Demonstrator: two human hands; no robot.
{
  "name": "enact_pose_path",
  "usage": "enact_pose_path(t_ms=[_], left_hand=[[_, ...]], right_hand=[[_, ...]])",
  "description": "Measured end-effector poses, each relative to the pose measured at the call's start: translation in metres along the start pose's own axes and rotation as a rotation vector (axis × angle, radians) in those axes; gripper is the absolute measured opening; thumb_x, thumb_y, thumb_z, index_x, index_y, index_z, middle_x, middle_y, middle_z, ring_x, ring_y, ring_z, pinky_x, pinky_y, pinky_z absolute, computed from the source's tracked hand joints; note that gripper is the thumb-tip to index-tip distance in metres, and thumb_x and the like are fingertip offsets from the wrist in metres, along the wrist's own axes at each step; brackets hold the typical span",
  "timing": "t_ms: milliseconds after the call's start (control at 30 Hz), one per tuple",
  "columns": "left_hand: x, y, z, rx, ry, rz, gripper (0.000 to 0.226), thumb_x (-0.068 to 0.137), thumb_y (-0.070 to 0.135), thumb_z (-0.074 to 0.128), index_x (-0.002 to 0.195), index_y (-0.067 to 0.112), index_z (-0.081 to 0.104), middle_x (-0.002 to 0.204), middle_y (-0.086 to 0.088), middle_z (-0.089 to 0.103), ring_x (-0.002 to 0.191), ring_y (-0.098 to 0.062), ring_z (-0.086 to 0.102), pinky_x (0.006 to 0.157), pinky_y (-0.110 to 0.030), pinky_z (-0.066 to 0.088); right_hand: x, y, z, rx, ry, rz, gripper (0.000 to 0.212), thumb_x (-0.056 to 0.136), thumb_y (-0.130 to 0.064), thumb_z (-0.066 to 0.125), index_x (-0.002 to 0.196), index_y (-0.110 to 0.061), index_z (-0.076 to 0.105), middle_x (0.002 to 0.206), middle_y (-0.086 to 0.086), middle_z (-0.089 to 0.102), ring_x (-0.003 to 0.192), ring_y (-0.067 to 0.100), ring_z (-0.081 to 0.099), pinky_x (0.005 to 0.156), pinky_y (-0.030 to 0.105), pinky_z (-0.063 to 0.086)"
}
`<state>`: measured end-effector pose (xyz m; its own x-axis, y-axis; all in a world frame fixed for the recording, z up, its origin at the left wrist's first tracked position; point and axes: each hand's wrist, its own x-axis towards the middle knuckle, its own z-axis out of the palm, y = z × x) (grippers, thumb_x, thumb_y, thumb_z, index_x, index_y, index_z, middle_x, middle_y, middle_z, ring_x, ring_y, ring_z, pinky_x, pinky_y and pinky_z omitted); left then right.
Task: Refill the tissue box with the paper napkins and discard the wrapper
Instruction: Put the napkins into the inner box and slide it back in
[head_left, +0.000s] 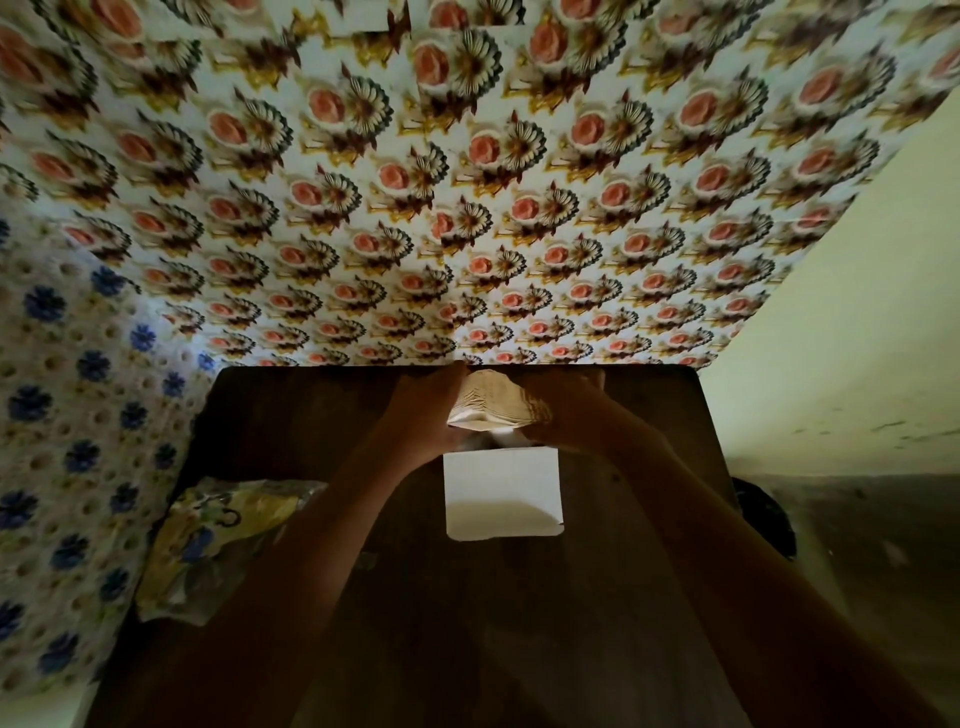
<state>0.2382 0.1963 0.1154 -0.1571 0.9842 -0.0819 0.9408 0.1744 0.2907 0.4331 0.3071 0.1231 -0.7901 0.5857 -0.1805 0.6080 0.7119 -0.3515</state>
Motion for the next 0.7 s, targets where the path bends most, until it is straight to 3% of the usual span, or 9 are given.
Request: enact_pose_path(t_ms=[67,200,300,433,533,600,700], left_hand=[[0.001,0.001,-0.003,0.07,-0.015,0.039,0.076,0.075,0.039,0.085,0.138,0.018,0.047,0.134,-0.004,0.062,0.124,-0.027,0.059,0.101,-0.048,0.048],[0.004,0.001,-0.011,0.207,-0.09,0.079,0.07,0.078,0.04,0.078,0.14,0.025,0.048,0.136,0.0,0.06,0.129,-0.026,0.056,0.109,-0.05,0.038],[0.003,0.006,-0.015,0.327,-0.135,0.074,0.055,0.082,0.032,0.075,0.133,0.027,0.056,0.127,0.002,0.068,0.125,-0.024,0.06,0.115,-0.056,0.024],[0.005,0.014,-0.007,0.448,-0.159,0.045,0.053,0.079,0.015,0.075,0.128,0.024,0.057,0.119,0.002,0.068,0.121,-0.023,0.061,0.115,-0.058,0.021],[0.008,0.018,-0.007,0.486,-0.132,0.071,0.062,0.077,0.015,0.078,0.134,0.019,0.053,0.125,-0.002,0.067,0.121,-0.027,0.063,0.112,-0.053,0.033],[0.01,0.014,-0.008,0.436,-0.138,0.087,0.06,0.076,0.022,0.081,0.13,0.018,0.056,0.123,-0.003,0.068,0.113,-0.026,0.066,0.098,-0.041,0.049],[0.011,0.008,-0.014,0.299,-0.218,0.07,0.047,0.078,0.024,0.077,0.121,0.019,0.061,0.112,-0.001,0.071,0.096,-0.021,0.07,0.079,-0.032,0.057]], right_hand=[[0.001,-0.005,-0.004,-0.053,0.003,-0.034,0.088,0.081,-0.041,0.079,0.154,-0.026,0.032,0.155,0.003,0.04,0.149,0.031,0.029,0.112,0.034,0.026],[0.012,0.0,0.01,-0.18,-0.049,-0.053,0.091,0.076,-0.054,0.076,0.151,-0.025,0.035,0.151,0.004,0.05,0.145,0.033,0.039,0.119,0.054,0.025],[0.018,0.002,0.017,-0.241,-0.116,-0.05,0.082,0.078,-0.043,0.079,0.148,-0.024,0.042,0.149,0.005,0.053,0.143,0.035,0.042,0.117,0.059,0.028],[0.021,-0.004,0.017,-0.32,-0.173,-0.038,0.064,0.08,-0.026,0.081,0.138,-0.019,0.055,0.142,0.008,0.061,0.137,0.032,0.051,0.118,0.053,0.032],[0.022,-0.007,0.018,-0.342,-0.16,-0.013,0.059,0.079,-0.024,0.08,0.134,-0.021,0.059,0.136,0.005,0.065,0.137,0.032,0.051,0.118,0.06,0.026],[0.022,-0.005,0.018,-0.36,-0.149,-0.029,0.054,0.078,-0.025,0.08,0.129,-0.021,0.063,0.131,0.004,0.068,0.135,0.032,0.053,0.117,0.059,0.025],[0.024,-0.003,0.021,-0.362,-0.158,-0.029,0.046,0.08,-0.025,0.079,0.124,-0.022,0.066,0.126,0.002,0.071,0.132,0.03,0.057,0.118,0.06,0.024]])
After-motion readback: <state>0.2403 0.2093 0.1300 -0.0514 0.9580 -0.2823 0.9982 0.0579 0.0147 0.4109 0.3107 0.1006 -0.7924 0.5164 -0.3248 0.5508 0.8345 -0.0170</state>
